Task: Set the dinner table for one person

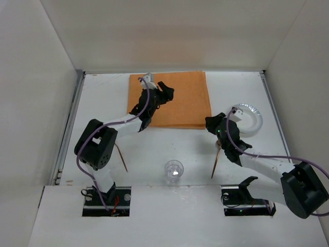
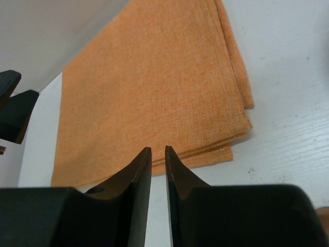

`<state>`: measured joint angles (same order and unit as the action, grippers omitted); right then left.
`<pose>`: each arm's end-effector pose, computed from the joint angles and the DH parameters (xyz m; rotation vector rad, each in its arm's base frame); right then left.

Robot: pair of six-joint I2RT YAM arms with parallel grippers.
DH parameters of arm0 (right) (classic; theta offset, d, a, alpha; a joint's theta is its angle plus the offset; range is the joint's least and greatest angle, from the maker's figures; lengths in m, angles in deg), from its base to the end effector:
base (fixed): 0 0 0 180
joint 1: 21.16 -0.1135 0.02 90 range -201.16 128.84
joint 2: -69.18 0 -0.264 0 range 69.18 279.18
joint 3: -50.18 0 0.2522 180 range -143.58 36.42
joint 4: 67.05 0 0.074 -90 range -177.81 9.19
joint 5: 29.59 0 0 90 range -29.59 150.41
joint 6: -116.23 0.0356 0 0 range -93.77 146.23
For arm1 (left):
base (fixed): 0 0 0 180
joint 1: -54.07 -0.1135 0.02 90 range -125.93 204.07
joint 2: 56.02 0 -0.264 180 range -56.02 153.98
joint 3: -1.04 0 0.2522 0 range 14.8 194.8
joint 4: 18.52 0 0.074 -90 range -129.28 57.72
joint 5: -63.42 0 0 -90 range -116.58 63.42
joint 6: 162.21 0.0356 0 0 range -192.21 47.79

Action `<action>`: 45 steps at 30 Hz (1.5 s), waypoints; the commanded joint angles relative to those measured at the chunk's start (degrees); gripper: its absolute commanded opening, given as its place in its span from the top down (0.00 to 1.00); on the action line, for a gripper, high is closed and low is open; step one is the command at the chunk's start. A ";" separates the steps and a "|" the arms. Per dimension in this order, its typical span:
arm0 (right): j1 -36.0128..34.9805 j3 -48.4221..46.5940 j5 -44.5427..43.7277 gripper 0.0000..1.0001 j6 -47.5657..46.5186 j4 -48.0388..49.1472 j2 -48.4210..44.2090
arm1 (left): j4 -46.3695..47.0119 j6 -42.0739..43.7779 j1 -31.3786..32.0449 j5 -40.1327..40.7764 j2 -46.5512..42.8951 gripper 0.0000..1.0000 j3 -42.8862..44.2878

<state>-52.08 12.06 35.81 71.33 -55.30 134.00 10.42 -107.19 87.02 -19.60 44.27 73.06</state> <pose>0.2099 0.1084 0.2117 0.5261 1.7652 0.5471 0.3368 -0.2132 0.2551 -0.1285 1.6162 -0.8328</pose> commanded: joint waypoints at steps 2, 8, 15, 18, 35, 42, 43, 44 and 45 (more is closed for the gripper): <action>1.25 -2.00 3.59 0.84 0.25 0.41 2.94 | -7.26 1.06 -4.42 10.41 -0.10 0.45 -1.04; 2.74 -2.80 4.56 0.72 0.07 -0.29 4.96 | -14.21 -3.51 -8.21 13.14 0.87 0.51 -4.64; 5.38 -3.15 5.44 0.49 -0.10 -1.26 6.28 | -15.36 -6.06 -7.77 16.03 -3.60 0.52 -14.21; 5.47 -3.41 5.97 0.48 0.25 -1.61 6.64 | -16.77 -6.77 -7.68 21.04 -8.34 0.51 -18.61; 4.86 -4.12 8.07 0.45 -0.19 -0.03 7.78 | -28.29 -11.77 -9.79 21.59 -17.68 0.47 -24.60; 4.42 -6.75 10.27 0.41 -0.46 -2.13 12.17 | -27.06 -15.29 -8.74 18.59 -13.02 0.48 -22.40; 4.42 -7.01 10.01 0.40 0.07 -2.66 12.96 | -26.53 -15.90 -8.74 18.68 -12.75 0.48 -22.75; 4.42 -7.28 9.66 0.39 0.77 -3.19 13.75 | -26.18 -16.52 -8.74 18.68 -12.66 0.49 -23.01; 4.42 -7.46 9.40 0.37 1.65 -3.45 14.71 | -25.91 -17.13 -8.91 18.68 -12.58 0.49 -23.28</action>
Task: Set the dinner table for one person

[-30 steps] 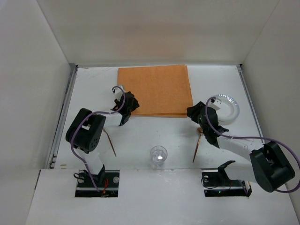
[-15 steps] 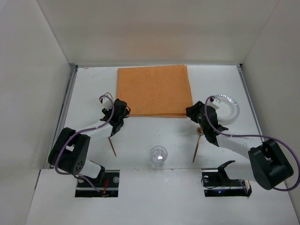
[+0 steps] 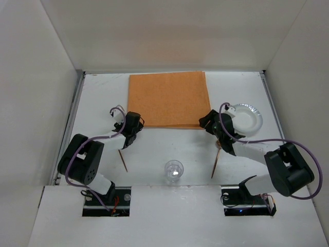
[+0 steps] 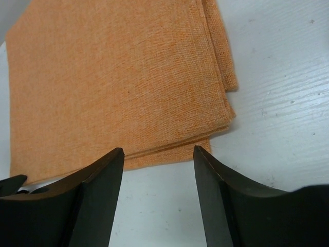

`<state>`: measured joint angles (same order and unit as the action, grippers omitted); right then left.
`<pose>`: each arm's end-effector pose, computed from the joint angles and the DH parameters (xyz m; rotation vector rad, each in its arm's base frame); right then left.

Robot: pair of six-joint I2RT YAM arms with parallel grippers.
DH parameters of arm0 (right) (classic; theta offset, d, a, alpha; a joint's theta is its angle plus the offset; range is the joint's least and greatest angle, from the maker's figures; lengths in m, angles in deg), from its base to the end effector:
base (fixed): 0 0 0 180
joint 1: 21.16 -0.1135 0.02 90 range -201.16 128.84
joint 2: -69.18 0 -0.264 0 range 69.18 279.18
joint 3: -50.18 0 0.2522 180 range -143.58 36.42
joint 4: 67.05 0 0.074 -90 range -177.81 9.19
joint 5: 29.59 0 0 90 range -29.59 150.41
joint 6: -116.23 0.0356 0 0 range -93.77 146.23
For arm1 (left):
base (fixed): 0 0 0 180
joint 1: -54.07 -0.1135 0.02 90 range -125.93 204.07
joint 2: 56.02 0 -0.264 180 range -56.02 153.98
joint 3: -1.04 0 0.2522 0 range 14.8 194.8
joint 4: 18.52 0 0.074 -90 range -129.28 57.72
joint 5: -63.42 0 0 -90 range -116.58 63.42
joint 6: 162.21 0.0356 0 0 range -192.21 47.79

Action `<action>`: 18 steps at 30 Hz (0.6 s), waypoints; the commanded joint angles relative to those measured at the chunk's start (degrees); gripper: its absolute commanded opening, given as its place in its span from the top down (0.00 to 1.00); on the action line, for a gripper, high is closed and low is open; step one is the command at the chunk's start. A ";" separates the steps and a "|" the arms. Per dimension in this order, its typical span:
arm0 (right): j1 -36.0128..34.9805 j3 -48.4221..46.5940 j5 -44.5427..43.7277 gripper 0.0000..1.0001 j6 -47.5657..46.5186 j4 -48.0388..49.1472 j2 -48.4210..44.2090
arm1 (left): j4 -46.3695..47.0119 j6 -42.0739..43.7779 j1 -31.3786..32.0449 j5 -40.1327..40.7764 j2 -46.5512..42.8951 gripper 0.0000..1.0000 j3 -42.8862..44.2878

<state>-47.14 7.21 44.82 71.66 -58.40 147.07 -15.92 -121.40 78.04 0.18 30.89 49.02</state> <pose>0.2456 0.1090 0.1793 0.5162 1.9834 0.5138 0.2689 -0.1020 0.1560 -0.7124 2.0150 -0.2344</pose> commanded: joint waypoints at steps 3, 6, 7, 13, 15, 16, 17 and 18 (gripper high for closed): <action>-0.43 -3.83 2.84 0.36 4.48 -1.49 4.81 | 2.09 -3.98 -0.11 -0.84 0.80 0.49 -0.20; 0.44 -4.45 4.87 0.37 8.00 -2.46 7.36 | 4.11 -4.86 -0.54 -1.36 1.50 0.51 -0.91; 0.79 -4.54 5.39 0.38 8.88 -2.46 8.06 | 4.29 -4.95 -0.54 -1.36 1.50 0.52 -0.91; 1.41 -6.29 6.63 0.41 13.27 -3.60 10.88 | 8.16 -5.30 -1.16 -1.89 1.77 0.64 -2.58; 1.41 -7.61 6.02 0.43 13.46 -3.96 12.11 | 8.69 -5.39 -1.42 -2.07 1.86 0.67 -2.75; 1.41 -8.14 5.32 0.44 13.72 -4.04 12.63 | 9.21 -5.48 -1.51 -2.07 1.94 0.68 -3.01; 1.41 -8.49 4.27 0.44 13.89 -4.05 12.99 | 9.83 -5.48 -1.60 -2.15 2.03 0.69 -3.19; 1.41 -8.67 3.30 0.45 14.16 -4.05 13.34 | 10.27 -5.30 -1.77 -2.33 2.03 0.70 -3.37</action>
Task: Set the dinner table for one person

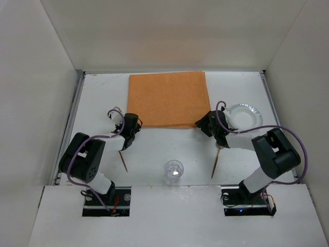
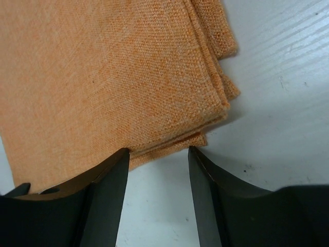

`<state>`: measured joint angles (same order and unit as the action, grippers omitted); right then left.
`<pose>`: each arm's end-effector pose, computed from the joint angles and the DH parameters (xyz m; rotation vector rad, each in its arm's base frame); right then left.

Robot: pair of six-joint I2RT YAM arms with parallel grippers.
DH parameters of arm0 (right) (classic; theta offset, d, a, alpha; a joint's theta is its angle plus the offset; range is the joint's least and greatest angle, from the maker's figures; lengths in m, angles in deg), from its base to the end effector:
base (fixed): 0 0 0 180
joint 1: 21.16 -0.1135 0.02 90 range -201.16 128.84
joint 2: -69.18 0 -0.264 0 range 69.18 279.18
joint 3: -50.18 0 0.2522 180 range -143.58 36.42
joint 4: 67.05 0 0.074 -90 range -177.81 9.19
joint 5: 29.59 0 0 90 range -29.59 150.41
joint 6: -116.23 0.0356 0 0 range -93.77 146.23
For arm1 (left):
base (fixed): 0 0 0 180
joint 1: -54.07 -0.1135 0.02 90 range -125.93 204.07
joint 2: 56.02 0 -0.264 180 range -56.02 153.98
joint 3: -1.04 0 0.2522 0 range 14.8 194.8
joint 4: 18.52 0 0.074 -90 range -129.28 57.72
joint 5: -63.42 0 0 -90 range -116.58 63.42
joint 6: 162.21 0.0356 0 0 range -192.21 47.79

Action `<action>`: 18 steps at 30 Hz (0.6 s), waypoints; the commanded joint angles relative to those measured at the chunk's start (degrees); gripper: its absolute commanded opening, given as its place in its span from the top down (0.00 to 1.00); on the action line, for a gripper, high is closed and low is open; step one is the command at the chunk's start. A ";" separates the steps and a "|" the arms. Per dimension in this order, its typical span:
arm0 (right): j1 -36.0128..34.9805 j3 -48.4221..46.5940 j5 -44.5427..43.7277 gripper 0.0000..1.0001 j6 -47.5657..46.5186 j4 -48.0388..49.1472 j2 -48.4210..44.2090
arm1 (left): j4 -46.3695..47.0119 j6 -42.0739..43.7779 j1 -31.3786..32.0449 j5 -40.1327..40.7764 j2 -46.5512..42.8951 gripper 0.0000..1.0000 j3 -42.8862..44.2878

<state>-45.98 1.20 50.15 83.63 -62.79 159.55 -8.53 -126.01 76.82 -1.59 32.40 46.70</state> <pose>0.2730 0.1193 0.1449 0.7340 2.1506 0.5885 0.2707 -0.0972 0.1487 -0.8016 1.9430 -0.3421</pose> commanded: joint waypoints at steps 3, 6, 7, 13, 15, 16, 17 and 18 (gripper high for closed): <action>0.69 -3.88 -2.75 0.50 2.71 0.17 2.09 | 4.02 -0.69 -1.08 -0.82 0.79 0.74 -1.66; 0.96 -4.15 -3.36 0.63 4.28 0.43 2.53 | 4.90 -0.52 -1.43 -1.87 1.49 0.77 -1.75; 0.96 -4.15 -3.71 0.67 4.55 0.61 2.71 | 4.90 -0.43 -1.60 -2.57 1.58 0.79 -1.67; 1.13 -3.10 -4.41 0.90 4.47 1.58 1.92 | 5.69 0.62 -2.22 -3.90 1.14 0.91 -2.28; 0.96 -1.26 -5.90 0.93 4.03 2.01 -0.35 | 6.22 0.45 -2.48 -5.47 -0.09 0.93 -3.42; 0.96 -0.03 -6.78 0.93 3.85 2.19 -1.93 | 6.40 0.54 -2.83 -6.61 -1.05 0.94 -4.12; 0.61 0.94 -7.57 0.93 3.59 1.85 -3.52 | 6.14 0.54 -3.10 -7.32 -2.19 0.94 -4.74; 0.26 1.99 -7.75 0.93 3.33 1.58 -4.92 | 5.70 0.63 -3.45 -7.59 -3.77 0.95 -5.87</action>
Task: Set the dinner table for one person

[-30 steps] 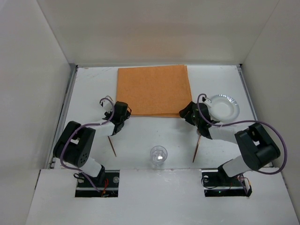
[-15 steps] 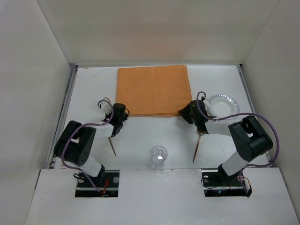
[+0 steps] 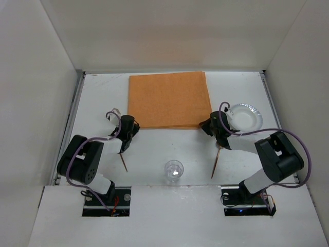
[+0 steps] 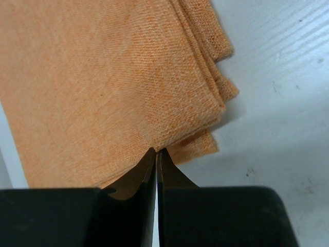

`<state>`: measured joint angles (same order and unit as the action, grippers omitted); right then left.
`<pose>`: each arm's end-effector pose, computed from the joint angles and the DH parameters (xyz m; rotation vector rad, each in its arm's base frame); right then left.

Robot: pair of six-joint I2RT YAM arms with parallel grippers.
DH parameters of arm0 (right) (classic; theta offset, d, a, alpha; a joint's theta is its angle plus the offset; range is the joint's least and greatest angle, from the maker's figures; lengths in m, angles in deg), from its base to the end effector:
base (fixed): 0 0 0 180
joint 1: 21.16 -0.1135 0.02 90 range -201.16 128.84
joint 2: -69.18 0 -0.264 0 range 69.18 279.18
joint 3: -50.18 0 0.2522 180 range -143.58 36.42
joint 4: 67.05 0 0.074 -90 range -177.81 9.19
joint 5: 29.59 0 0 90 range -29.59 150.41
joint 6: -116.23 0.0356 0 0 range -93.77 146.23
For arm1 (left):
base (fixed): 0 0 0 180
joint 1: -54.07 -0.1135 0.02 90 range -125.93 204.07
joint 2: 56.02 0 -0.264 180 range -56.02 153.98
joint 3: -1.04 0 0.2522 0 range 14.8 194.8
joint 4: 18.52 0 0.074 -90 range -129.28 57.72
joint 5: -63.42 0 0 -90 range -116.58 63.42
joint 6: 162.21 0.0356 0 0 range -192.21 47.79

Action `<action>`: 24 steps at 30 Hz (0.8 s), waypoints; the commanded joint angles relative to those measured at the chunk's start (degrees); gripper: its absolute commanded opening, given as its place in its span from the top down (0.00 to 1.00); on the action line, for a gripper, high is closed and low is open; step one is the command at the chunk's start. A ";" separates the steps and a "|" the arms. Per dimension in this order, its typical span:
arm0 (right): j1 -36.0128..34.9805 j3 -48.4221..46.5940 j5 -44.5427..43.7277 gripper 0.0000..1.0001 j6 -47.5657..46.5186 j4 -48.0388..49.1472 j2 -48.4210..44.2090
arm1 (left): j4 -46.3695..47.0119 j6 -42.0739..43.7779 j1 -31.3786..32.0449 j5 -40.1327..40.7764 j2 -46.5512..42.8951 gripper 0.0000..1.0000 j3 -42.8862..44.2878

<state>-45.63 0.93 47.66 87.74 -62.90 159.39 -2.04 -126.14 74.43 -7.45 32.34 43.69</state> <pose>0.2749 0.1165 0.1470 0.8360 2.0984 0.5856 0.2689 -0.0873 0.1443 -0.7942 1.9242 -0.4552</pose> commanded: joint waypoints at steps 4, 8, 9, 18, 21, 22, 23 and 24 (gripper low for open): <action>-0.88 5.51 -4.13 0.94 -1.66 1.08 -8.03 | -4.47 1.28 -0.37 -0.51 -10.64 0.96 -6.73; -1.58 8.15 -2.63 0.96 -1.05 0.55 -10.49 | -10.27 1.02 0.95 1.17 -18.20 0.96 -9.80; -2.20 8.67 -2.45 0.96 -1.13 0.46 -11.11 | -11.59 0.85 1.13 1.25 -20.22 0.96 -10.68; -9.84 13.94 -5.96 0.98 1.50 -7.88 -22.52 | -26.79 0.67 6.83 8.01 -32.89 0.96 -12.62; -12.13 15.70 -8.95 0.99 3.17 -11.92 -26.75 | -30.32 -0.03 8.33 10.13 -34.30 0.96 -12.62; -12.40 15.97 -9.39 0.99 3.35 -12.63 -27.63 | -30.59 -0.12 8.51 10.48 -34.56 0.96 -12.89; -12.92 16.41 -9.74 0.99 3.52 -13.51 -28.77 | -30.68 -0.21 8.68 10.66 -34.65 0.96 -13.24; -13.27 16.59 -9.83 0.99 3.61 -14.04 -29.47 | -30.77 -0.21 8.60 10.66 -34.66 0.96 -13.24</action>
<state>-58.20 16.54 43.05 90.17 -72.23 132.27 -27.92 -126.34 83.05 -1.33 -1.34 31.84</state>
